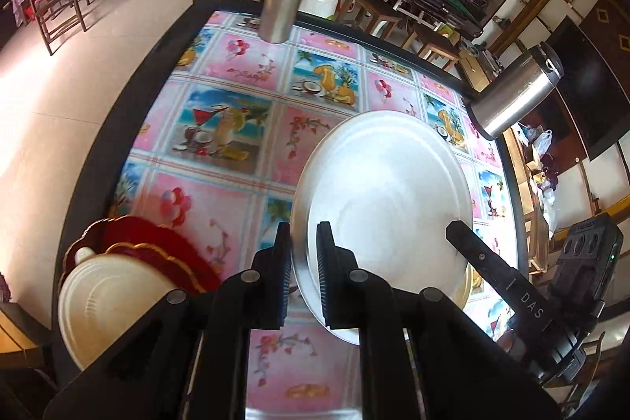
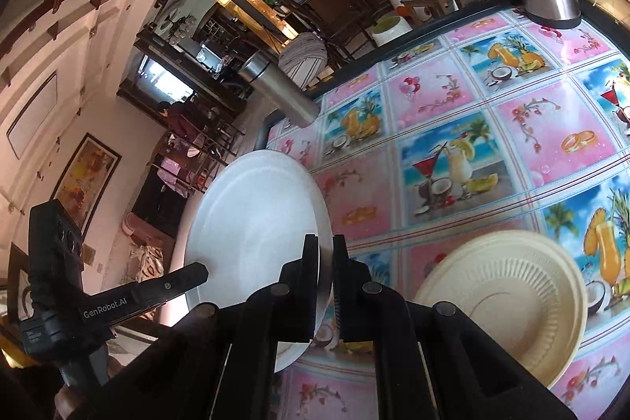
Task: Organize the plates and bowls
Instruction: 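Carry the white bowl with the right tool and lower it onto the plate stack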
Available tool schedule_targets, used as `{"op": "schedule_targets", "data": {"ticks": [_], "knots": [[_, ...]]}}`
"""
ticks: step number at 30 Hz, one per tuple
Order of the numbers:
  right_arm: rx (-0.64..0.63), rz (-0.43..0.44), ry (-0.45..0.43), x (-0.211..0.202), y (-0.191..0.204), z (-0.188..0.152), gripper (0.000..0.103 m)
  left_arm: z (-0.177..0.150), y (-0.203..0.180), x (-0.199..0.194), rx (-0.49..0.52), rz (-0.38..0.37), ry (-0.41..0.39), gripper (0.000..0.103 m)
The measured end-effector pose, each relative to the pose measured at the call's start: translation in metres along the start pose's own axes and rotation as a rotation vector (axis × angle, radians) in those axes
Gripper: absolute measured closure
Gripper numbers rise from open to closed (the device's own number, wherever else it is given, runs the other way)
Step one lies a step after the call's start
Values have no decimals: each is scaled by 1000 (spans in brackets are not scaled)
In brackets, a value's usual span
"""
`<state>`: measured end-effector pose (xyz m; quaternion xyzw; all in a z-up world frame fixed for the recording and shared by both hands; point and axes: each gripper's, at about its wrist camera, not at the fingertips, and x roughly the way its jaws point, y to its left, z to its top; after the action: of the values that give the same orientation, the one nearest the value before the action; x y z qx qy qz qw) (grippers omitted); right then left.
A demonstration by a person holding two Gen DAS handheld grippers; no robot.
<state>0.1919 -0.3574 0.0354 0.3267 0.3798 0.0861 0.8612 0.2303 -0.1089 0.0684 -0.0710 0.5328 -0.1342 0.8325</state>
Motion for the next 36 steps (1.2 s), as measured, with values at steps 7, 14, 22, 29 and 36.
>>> {"op": "schedule_targets", "data": {"ticks": [7, 14, 22, 29, 36], "knots": [[-108, 64, 77, 14, 89, -59, 96, -42, 85, -54, -97, 64, -24, 93], [-155, 56, 141, 39, 134, -110, 96, -74, 140, -52, -170, 83, 16, 93], [-182, -4, 199, 68, 145, -141, 96, -89, 173, -34, -222, 61, 63, 93], [-195, -31, 223, 83, 146, -151, 96, -95, 186, -35, -218, 71, 68, 93], [-247, -79, 203, 84, 154, -159, 92, -97, 197, -42, -236, 55, 62, 93]]}}
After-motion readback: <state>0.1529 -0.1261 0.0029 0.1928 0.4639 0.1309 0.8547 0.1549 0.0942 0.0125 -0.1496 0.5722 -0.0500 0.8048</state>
